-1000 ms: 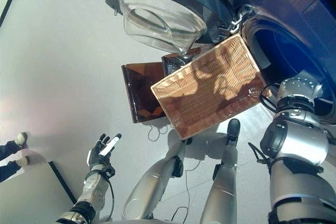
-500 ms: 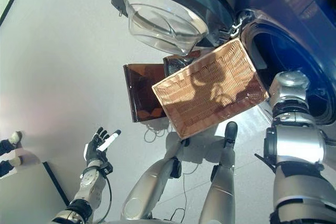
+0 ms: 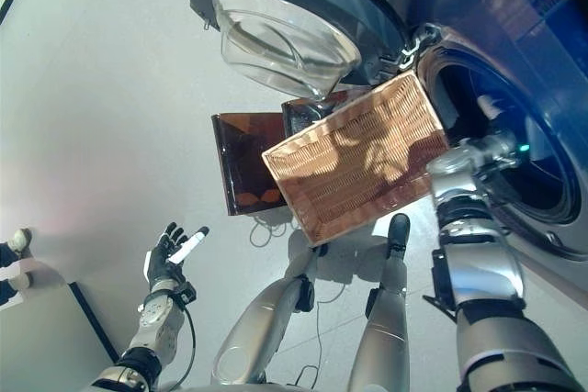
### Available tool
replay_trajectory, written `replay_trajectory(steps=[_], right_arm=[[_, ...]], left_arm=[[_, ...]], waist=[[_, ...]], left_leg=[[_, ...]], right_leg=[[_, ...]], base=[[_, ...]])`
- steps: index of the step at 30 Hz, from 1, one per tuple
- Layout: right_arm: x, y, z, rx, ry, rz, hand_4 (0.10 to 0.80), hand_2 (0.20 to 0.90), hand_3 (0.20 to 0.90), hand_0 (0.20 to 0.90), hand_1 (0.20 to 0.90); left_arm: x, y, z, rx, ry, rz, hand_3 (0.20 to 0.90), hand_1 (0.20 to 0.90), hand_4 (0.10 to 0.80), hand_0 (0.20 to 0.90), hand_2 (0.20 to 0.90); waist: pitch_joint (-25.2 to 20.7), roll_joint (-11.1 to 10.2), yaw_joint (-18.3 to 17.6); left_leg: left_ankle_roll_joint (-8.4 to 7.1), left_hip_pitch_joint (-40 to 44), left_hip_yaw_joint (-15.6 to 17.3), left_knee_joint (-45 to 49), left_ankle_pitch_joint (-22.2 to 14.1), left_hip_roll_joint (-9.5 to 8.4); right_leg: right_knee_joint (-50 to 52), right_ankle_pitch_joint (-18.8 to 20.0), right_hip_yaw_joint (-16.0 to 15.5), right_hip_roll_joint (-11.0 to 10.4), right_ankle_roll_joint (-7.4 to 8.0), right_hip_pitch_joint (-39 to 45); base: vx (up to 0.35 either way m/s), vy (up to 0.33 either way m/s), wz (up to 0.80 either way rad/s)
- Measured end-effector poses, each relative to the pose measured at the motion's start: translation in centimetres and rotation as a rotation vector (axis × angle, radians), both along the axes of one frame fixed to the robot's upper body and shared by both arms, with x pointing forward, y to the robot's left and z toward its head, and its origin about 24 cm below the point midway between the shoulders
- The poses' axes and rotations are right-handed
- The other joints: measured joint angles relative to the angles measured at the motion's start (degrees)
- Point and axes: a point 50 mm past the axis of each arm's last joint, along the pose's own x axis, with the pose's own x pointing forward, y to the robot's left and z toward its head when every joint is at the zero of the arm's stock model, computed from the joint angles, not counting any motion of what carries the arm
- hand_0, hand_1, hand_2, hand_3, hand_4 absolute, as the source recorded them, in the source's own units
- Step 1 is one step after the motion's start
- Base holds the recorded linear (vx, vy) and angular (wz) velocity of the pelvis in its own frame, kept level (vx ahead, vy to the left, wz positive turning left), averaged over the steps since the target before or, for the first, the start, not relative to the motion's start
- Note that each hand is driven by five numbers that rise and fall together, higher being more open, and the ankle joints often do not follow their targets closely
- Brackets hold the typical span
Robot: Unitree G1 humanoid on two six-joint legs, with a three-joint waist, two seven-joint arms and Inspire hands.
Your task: Pick up the clothes and place them into the washing machine
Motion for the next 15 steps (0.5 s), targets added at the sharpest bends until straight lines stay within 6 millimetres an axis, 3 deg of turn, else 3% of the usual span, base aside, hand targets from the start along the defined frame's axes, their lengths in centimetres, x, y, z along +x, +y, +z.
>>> replay_trajectory(steps=[8,13,15], right_arm=[[0.1,4.3,-3.6,-0.146,0.126,0.158,0.800,0.900,0.900,0.900,0.900],[-0.1,5.3,-5.0,-0.179,0.179,0.200,0.800,0.900,0.900,0.900,0.900],[-0.5,5.5,-6.6,-0.196,0.252,0.209,0.800,0.900,0.900,0.900,0.900]], left_arm=[[-0.4,-0.2,-0.5,0.027,0.035,-0.002,0.900,0.900,0.800,0.900,0.900],[-0.7,-0.5,-0.9,0.026,0.057,-0.002,0.900,0.900,0.800,0.900,0.900],[-0.9,-0.5,-1.1,0.036,0.071,-0.005,0.900,0.900,0.800,0.900,0.900]], waist=[[-0.07,-0.09,-0.13],[-0.12,-0.18,-0.10],[-0.60,-0.77,-0.10]], left_leg=[[-0.18,0.02,0.05,0.20,-0.08,0.00],[-0.26,0.02,-0.05,0.68,-0.14,-0.01],[-0.40,0.02,-0.30,1.05,-0.25,-0.02]], right_leg=[[0.06,-0.01,-0.01,-0.01,0.00,0.08],[0.10,-0.01,-0.02,-0.06,0.00,0.43],[0.03,-0.04,-0.04,0.00,-0.01,0.75]], base=[[0.000,0.000,0.00],[0.001,0.000,0.01],[0.019,0.010,0.05]])
